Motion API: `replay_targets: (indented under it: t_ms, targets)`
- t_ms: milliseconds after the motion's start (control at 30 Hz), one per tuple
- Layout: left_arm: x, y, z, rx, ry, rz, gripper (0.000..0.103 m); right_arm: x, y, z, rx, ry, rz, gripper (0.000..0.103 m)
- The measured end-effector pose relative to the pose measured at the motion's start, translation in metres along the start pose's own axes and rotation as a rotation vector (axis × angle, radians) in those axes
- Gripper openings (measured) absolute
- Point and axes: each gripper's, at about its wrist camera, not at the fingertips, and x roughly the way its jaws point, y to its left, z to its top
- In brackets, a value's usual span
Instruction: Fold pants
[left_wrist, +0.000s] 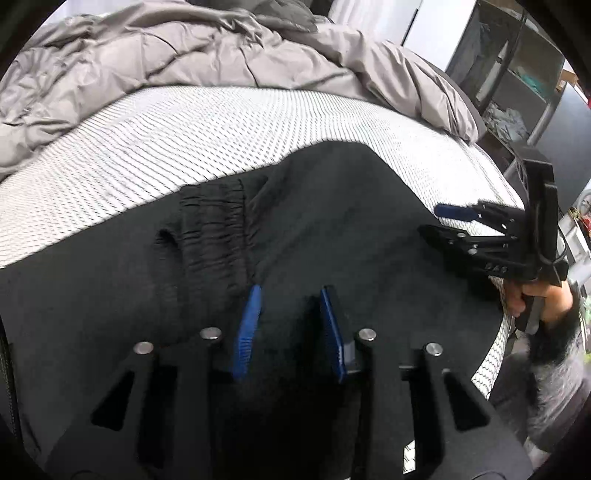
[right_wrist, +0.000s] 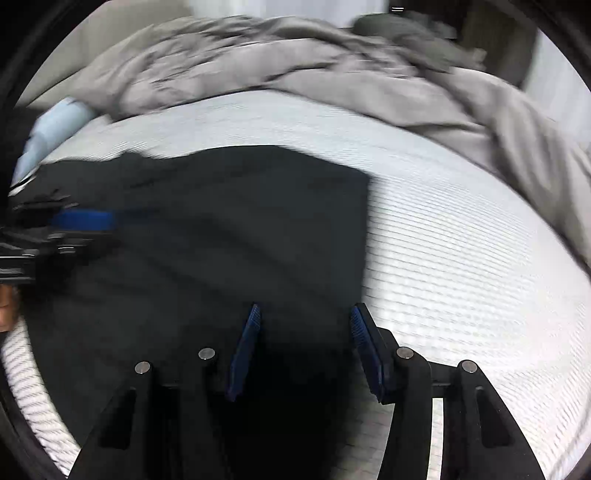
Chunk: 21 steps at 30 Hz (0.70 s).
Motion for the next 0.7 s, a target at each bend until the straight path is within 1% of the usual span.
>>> replay_targets:
  t_ms: [67, 100, 133, 167, 233, 300, 333, 367, 433, 467, 500, 567, 600, 667, 700]
  targets:
    - [-0.009, 0.001, 0.009, -0.021, -0.057, -0.024, 0.032, -0.007, -0.009, 0.001, 0.053, -0.028, 0.043, 0.052]
    - [-0.011, 0.002, 0.014, -0.032, -0.082, -0.030, 0.032, -0.013, -0.009, 0.003, 0.068, -0.061, 0.053, 0.052]
    - [-0.008, 0.001, 0.023, -0.044, -0.095, -0.021, 0.032, -0.017, -0.009, 0.004, 0.069, -0.084, 0.072, 0.052]
    - [-0.002, 0.001, 0.030, -0.046, -0.096, -0.007, 0.032, -0.021, -0.004, 0.009, 0.069, -0.108, 0.109, 0.052]
    - [0.017, 0.000, 0.042, -0.050, -0.068, 0.037, 0.032, -0.022, 0.012, 0.018, 0.060, -0.122, 0.159, 0.052]
    - [0.040, -0.001, 0.049, -0.045, 0.006, 0.087, 0.032, -0.017, 0.026, 0.026, 0.019, -0.120, 0.170, 0.052]
    - [0.049, 0.001, 0.050, -0.051, 0.032, 0.103, 0.032, -0.010, 0.033, 0.041, 0.001, -0.112, 0.175, 0.052]
    - [0.053, 0.002, 0.052, -0.051, 0.039, 0.102, 0.032, -0.001, 0.043, 0.049, -0.011, -0.097, 0.187, 0.052]
    - [0.052, 0.004, 0.050, -0.039, 0.034, 0.086, 0.031, 0.014, 0.050, 0.055, -0.015, -0.067, 0.197, 0.052]
    - [0.051, 0.006, 0.048, -0.035, 0.034, 0.073, 0.028, 0.026, 0.050, 0.053, -0.023, -0.018, 0.176, 0.052]
    - [0.048, 0.009, 0.045, -0.035, 0.034, 0.062, 0.026, 0.038, 0.052, 0.050, -0.042, 0.029, 0.113, 0.051]
    - [0.038, 0.015, 0.040, -0.051, 0.023, 0.029, 0.025, 0.037, 0.049, 0.048, -0.075, 0.021, 0.060, 0.051]
    - [0.028, 0.019, 0.036, -0.069, 0.022, 0.018, 0.025, 0.032, 0.044, 0.047, -0.079, 0.022, -0.011, 0.051]
    - [0.012, 0.024, 0.025, -0.102, 0.022, 0.024, 0.027, 0.025, 0.032, 0.040, -0.093, 0.002, -0.168, 0.052]
    - [0.005, 0.025, 0.020, -0.110, 0.016, 0.023, 0.027, 0.018, 0.024, 0.035, -0.086, -0.023, -0.208, 0.052]
